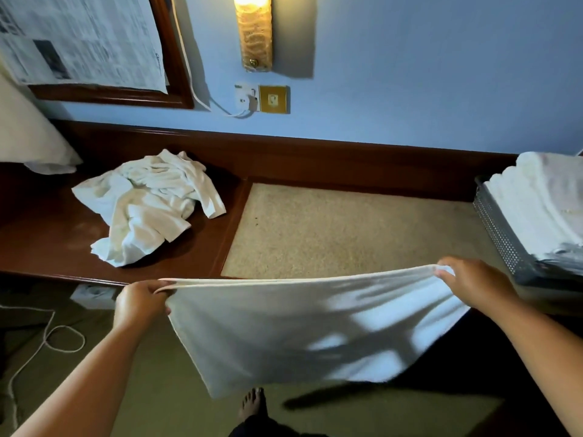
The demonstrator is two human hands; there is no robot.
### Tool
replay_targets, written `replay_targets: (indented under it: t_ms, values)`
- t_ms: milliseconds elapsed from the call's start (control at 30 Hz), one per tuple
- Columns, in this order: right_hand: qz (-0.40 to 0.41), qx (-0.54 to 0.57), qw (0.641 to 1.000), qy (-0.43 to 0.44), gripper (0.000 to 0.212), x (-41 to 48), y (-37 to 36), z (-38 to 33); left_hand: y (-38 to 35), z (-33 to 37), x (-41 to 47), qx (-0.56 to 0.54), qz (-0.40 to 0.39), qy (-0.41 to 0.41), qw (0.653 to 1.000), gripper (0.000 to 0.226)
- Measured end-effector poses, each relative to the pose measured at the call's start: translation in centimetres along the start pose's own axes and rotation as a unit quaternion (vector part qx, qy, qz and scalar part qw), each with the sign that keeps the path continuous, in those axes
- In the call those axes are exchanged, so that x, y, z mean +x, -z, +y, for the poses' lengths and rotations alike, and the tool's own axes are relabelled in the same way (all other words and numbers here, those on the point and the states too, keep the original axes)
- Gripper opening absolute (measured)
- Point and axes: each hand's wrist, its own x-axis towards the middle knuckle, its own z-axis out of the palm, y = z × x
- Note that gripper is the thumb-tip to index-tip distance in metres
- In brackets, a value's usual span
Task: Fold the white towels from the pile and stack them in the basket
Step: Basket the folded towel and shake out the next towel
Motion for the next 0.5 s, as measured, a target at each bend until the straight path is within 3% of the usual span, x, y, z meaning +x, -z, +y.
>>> replay_targets:
  t_ms: [133, 267, 367, 500]
  values:
    - [-0.002, 0.016, 0.998, -0.065, 0.02, 0.7, -0.1, 3.1, 0.1, 4.8, 1.3, -0.17, -0.014, 0.032, 0.985, 0.026]
    - [0.002, -0.002, 0.996, -0.089, 0.022, 3.8, 1.2, 4.1, -0.3, 9.6, 4.1, -0.245, 0.002, 0.03, 0.969, 0.01]
    - [0.01, -0.025, 0.995, -0.1, 0.025, 7.6, 3.6, 4.1, -1.3, 13.1, 7.7, -0.292, 0.015, 0.016, 0.956, 0.014]
    - [0.091, -0.019, 0.992, -0.09, 0.021, 13.6, 7.4, 4.4, -3.1, 19.0, 13.0, -0.396, 0.051, 0.045, 0.915, 0.023]
